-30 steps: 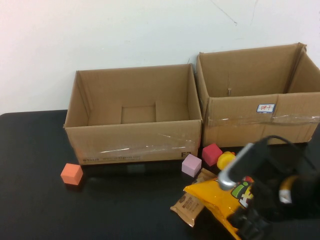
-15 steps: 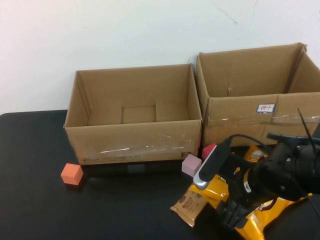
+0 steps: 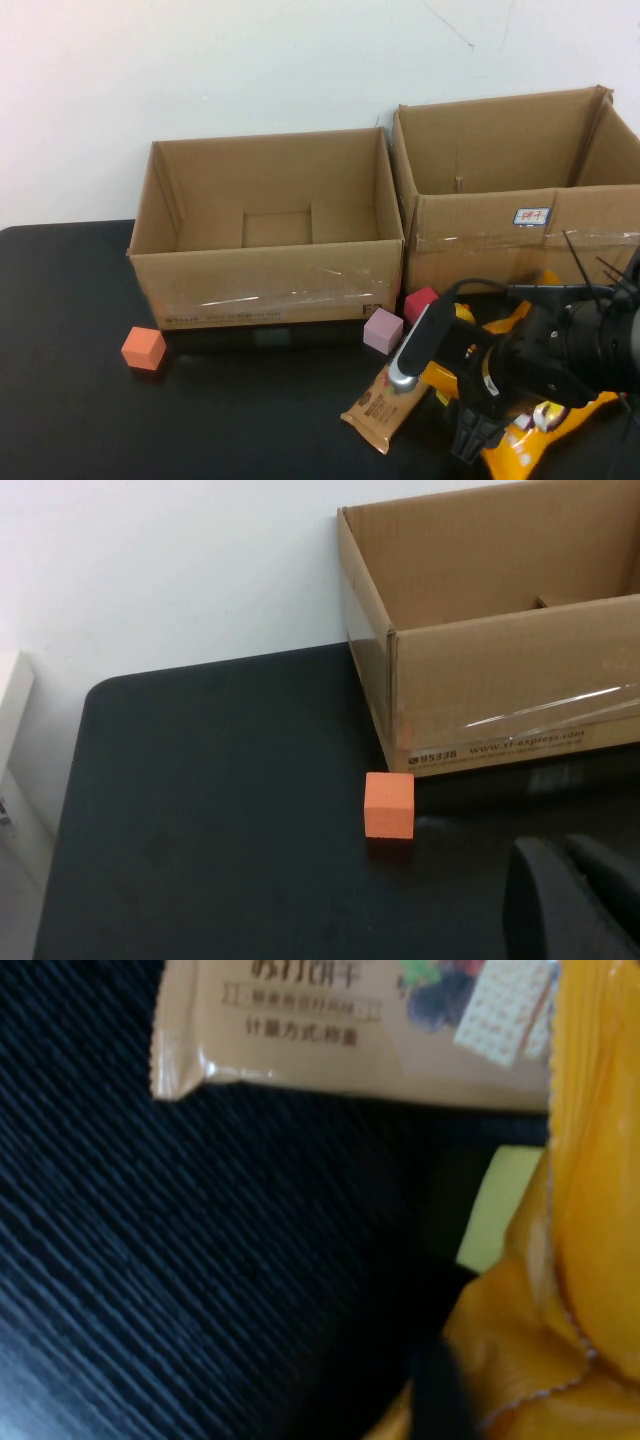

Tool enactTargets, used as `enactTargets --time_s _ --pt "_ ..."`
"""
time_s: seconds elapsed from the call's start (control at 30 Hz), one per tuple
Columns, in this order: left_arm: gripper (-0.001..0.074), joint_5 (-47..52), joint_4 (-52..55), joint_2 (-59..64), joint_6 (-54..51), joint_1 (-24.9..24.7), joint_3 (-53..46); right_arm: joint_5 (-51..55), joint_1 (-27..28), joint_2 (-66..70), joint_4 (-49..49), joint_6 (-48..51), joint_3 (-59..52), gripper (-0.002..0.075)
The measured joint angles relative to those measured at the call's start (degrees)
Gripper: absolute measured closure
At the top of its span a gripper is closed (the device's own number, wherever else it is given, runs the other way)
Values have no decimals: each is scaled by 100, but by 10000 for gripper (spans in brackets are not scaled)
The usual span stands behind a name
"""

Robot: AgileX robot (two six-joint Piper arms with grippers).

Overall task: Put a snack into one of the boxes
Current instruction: Pick up the potato chip

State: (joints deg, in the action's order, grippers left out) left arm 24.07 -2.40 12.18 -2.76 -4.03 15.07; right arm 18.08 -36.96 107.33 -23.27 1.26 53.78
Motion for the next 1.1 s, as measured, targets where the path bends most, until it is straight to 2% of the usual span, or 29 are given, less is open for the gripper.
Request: enactTargets --time_s 0.2,0.3,0.57,0.7,0.87,1.1 --pt "736 0 0 0 0 0 0 120 0 81 0 -126 0 610" --pt "736 0 0 0 0 0 0 231 0 81 0 -126 0 683" --pt "736 0 0 0 0 0 0 1043 0 -194 11 -126 2 708" --pt "736 0 0 0 0 0 0 1432 0 -706 73 -569 2 711" --pt "736 0 0 0 0 0 0 1638 0 -1436 220 -980 -7 713" --pt "736 0 0 0 0 0 0 1786 0 -2299 477 -1041 -10 713"
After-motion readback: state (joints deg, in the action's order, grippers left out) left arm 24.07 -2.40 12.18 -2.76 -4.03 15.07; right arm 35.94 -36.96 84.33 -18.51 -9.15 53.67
